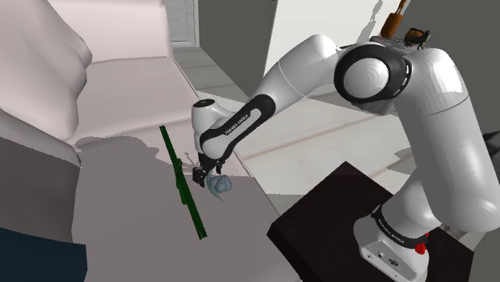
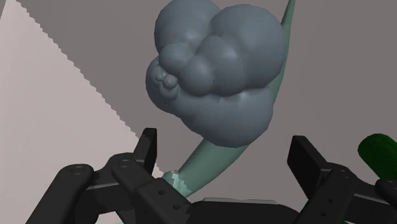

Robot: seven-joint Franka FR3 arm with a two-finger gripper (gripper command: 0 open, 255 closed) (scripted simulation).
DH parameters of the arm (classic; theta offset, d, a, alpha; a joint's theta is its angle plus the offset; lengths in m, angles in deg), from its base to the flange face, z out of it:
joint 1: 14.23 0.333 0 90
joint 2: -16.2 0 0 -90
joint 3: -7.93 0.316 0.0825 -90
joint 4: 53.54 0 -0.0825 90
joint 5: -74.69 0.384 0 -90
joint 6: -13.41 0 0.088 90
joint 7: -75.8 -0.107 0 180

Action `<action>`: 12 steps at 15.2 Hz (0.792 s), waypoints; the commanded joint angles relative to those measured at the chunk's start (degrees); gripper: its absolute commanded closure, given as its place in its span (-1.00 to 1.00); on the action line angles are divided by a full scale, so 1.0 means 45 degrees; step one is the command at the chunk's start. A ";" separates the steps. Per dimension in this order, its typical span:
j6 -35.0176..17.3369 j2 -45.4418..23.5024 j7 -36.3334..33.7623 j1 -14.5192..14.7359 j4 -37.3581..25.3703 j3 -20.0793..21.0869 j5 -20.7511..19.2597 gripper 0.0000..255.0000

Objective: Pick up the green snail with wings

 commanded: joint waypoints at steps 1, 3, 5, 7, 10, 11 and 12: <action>-0.0150 -0.0299 0.0009 0.0032 -0.0151 -0.0051 -0.0041 -1.00; -0.0198 -0.0385 0.0008 0.0044 -0.0191 -0.0066 -0.0052 -1.00; -0.0221 -0.0374 0.0005 0.0043 -0.0156 -0.0065 -0.0053 1.00; -0.0220 -0.0366 0.0003 0.0044 -0.0149 -0.0064 -0.0052 1.00; -0.0221 -0.0364 0.0002 0.0044 -0.0146 -0.0064 -0.0052 1.00; -0.0221 -0.0363 0.0002 0.0044 -0.0145 -0.0064 -0.0052 1.00; -0.0222 -0.0364 0.0003 0.0043 -0.0145 -0.0064 -0.0052 1.00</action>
